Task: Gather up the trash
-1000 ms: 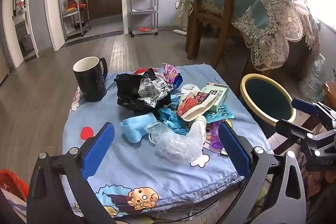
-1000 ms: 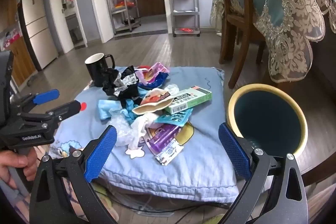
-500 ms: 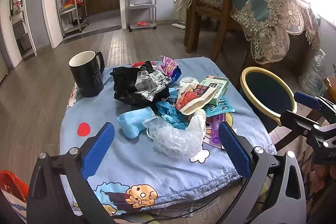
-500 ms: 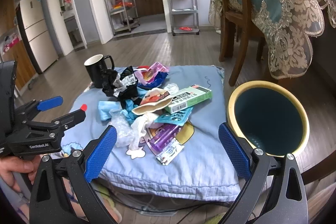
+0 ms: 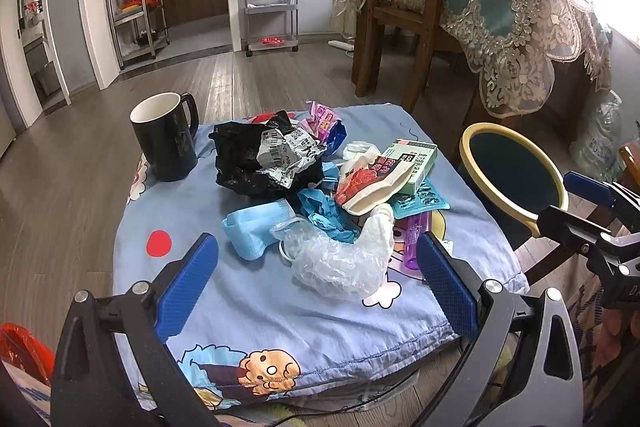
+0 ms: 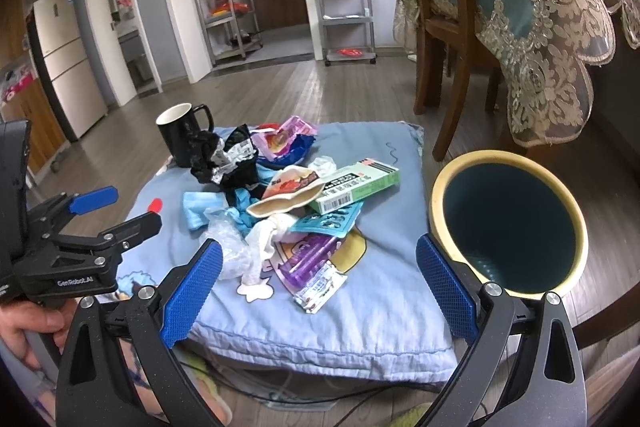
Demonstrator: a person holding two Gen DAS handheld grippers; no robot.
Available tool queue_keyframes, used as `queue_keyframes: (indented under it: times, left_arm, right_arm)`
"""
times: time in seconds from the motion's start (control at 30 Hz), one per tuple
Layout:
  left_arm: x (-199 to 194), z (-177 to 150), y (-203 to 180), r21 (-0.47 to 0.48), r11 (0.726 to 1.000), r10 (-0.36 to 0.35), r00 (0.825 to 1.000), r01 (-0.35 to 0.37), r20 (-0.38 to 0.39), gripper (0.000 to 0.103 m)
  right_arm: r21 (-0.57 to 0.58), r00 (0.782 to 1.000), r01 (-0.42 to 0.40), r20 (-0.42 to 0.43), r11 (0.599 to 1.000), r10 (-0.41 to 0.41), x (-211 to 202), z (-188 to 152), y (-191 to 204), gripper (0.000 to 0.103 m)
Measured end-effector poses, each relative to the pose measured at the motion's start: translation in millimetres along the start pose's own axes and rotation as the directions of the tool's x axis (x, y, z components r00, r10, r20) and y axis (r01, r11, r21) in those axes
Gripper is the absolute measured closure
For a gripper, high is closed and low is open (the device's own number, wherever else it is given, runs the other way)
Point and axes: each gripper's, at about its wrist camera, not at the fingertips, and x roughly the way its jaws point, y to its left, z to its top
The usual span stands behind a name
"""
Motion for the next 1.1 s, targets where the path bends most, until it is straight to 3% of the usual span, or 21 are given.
queue_keyframes:
  times: [0.87,1.1]
  left_arm:
    - [21.2,-1.4,5.0,-0.045,0.999,-0.011,0.996,0.007,-0.09,0.006]
    - [39.7,13.3,12.8,-0.065,0.998,-0.006,0.994,-0.001,-0.112,0.006]
  right_arm:
    - [0.03,0.999,0.015,-0.03,0.999,-0.014,5.1,-1.1,-7.3,0.006]
    - [0.036,0.999,0.017,-0.035,0.999,-0.016,6.3,-2.2,-8.7,0.006]
